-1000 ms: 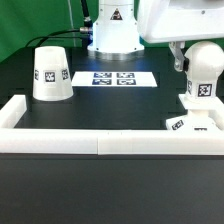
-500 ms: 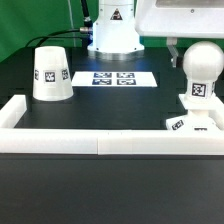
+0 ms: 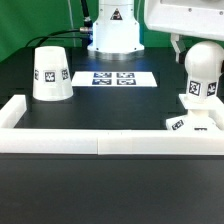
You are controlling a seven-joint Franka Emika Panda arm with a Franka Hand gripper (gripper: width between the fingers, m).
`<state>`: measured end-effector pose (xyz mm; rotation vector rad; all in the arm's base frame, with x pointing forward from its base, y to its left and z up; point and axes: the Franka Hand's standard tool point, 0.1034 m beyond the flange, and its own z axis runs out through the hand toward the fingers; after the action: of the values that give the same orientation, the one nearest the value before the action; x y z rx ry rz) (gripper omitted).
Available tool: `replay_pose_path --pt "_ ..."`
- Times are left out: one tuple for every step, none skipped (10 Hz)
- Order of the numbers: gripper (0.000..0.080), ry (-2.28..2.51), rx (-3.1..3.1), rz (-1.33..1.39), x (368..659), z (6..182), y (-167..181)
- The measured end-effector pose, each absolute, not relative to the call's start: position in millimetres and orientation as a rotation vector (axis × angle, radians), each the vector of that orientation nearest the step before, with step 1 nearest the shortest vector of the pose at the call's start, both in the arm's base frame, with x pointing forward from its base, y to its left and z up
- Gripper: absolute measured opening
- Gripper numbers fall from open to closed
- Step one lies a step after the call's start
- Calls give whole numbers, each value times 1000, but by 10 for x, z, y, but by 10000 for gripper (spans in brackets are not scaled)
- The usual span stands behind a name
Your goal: Assemble lamp
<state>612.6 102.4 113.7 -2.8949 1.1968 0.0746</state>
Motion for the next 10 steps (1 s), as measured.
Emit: replay_pose_path --pt "579 1398 -2801 83 6123 1139 1034" --pt "579 1496 -2740 97 6124 1142 1035" --pt "579 1585 -2671 116 6126 1143 1028" --pt "579 1702 -2584 134 6128 1144 1028" --pt "579 1712 -2576 137 6126 1143 1034" --pt "579 1693 -2587 136 6127 1139 1043" --pt "668 1629 -2629 141 6119 1135 1044" --pt "690 1576 -2669 164 6100 1124 1050" --pt "690 1476 -2723 165 6101 1121 1050" --pt "698 1337 -2789 165 6098 1123 1051"
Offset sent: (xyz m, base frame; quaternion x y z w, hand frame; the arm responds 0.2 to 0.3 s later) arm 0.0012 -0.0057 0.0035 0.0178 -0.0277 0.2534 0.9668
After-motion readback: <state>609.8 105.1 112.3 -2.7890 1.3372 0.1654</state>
